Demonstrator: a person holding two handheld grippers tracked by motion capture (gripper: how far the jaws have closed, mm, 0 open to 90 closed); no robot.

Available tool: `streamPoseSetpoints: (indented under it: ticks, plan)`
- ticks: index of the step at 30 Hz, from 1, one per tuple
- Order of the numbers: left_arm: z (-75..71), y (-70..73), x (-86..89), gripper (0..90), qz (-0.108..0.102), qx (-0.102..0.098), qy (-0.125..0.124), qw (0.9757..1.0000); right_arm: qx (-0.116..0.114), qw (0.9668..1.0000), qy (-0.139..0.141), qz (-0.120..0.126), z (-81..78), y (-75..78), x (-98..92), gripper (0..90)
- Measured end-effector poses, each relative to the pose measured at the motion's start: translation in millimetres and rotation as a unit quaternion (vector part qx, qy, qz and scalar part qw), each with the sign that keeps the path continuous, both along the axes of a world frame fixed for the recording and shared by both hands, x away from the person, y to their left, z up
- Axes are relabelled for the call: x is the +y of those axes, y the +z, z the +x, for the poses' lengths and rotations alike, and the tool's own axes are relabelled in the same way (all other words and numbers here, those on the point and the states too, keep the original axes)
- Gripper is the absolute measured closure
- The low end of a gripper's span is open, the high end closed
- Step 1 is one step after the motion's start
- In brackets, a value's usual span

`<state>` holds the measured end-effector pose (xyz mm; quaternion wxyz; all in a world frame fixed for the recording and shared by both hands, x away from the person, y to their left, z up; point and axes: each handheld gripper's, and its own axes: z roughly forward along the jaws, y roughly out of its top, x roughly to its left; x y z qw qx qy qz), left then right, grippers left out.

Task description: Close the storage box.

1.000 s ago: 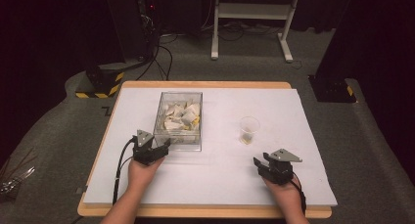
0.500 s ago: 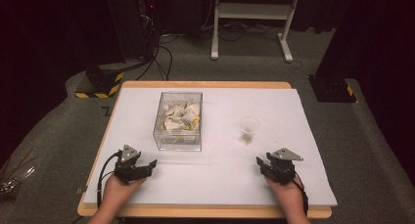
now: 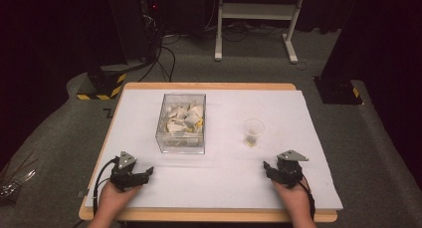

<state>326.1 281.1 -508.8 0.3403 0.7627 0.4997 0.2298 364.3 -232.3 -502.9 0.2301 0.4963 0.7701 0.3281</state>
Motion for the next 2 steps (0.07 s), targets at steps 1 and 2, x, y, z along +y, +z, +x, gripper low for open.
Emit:
streamPoseSetpoints:
  ticks: [1,2]
  plan:
    - [0.0,0.0,0.0,22.7,0.0,0.0,0.0,1.0,0.0,1.0,-0.001,0.0,0.0,-0.1,-0.1,36.4]
    - [-0.1,-0.1,-0.2,22.7,0.001,-0.001,0.0,1.0,0.0,1.0,-0.004,-0.001,0.1,-0.1,0.0,34.9]
